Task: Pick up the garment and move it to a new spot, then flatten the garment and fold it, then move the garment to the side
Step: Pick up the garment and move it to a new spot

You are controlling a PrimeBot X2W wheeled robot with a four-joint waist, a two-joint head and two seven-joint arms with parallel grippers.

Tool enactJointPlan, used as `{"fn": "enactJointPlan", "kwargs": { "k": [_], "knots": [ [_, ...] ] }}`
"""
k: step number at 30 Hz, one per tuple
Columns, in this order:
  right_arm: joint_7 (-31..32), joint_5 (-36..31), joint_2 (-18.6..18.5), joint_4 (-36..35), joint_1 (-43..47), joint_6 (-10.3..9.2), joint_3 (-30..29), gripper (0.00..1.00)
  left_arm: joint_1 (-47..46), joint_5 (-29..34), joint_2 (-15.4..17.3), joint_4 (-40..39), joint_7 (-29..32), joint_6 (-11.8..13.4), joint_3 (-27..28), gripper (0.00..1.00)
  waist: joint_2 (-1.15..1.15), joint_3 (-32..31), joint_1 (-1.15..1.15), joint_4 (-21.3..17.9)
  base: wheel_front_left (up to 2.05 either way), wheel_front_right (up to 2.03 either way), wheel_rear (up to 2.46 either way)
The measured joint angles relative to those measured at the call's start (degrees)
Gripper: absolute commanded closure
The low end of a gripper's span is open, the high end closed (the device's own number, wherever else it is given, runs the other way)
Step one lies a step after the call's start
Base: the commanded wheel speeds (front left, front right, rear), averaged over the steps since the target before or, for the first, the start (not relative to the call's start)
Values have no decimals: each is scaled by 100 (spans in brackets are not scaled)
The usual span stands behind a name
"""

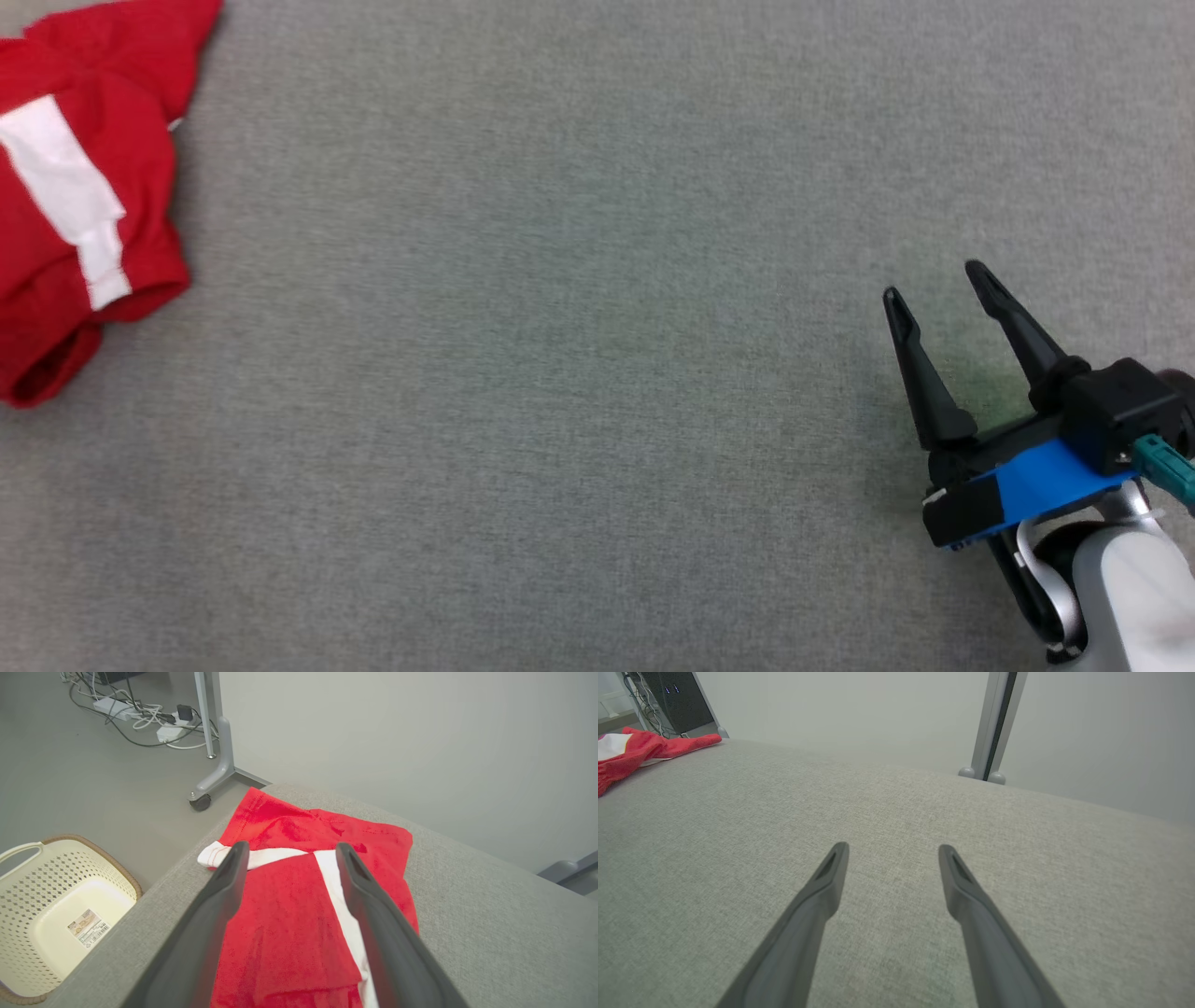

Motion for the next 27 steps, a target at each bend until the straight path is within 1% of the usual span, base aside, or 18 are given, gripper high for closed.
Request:
{"fn": "enactJointPlan", "kwargs": {
  "k": [3, 6, 10, 11, 12, 13, 15, 16, 19, 22, 24, 27],
  "knots": [
    [-10, -49, -81, -179, -145, 1, 56, 0, -214, -186, 33, 394, 257, 9, 53, 0, 0, 321, 0, -187, 0, 0, 0],
    [-162, -89, -123, -352, -275, 1, 105, 0, -310, -302, 8, 768, 503, 26, 42, 0, 0, 568, 0, -330, 0, 0, 0],
    [-365, -113, -87, -410, -385, 1, 178, 0, -287, -386, 46, 1211, 838, 24, 8, 0, 0, 711, 0, -524, 0, 0, 0],
    [-387, -113, -79, -403, -387, 1, 214, 0, -283, -453, 82, 1300, 957, 9, 24, 15, 0, 711, -1, -571, 0, 0, 0],
    [-407, -114, -77, -392, -390, 1, 225, 0, -284, -547, 130, 1371, 1114, 5, 47, 62, 0, 699, -1, -606, 0, 0, 0],
    [-415, -114, -77, -380, -389, 1, 224, 0, -287, -636, 147, 1427, 1272, -30, 63, 100, 0, 680, -2, -631, 0, 0, 0],
    [-433, -111, -79, -364, -387, 1, 216, 0, -296, -773, 179, 1477, 1564, -55, 88, 100, 0, 635, -2, -662, 0, 0, 0],
    [-438, -110, -78, -349, -386, 1, 205, 0, -296, -813, 178, 1477, 1618, -80, 99, 100, 0, 610, -3, -667, 0, 0, 0],
    [-456, -68, -49, -256, -374, 1, 166, 0, -296, -804, 209, 1419, 1668, -165, 35, 100, 0, 489, -2, -647, 0, 0, 0],
    [-504, -13, -8, -104, -352, 1, 160, 0, -292, -656, 263, 1281, 1527, -299, -44, 100, 0, 267, -2, -592, 0, 0, 0],
    [-550, 46, 45, 49, -326, 0, 191, 0, -316, -531, 442, 1135, 1410, -391, -94, 100, 0, 57, -2, -550, 0, 0, 0],
    [-625, 127, 131, 263, -263, 1, 293, 0, -489, -356, 682, 800, 1402, -501, -215, 100, 0, -287, -2, -522, 0, 0, 0]
  ]
}}
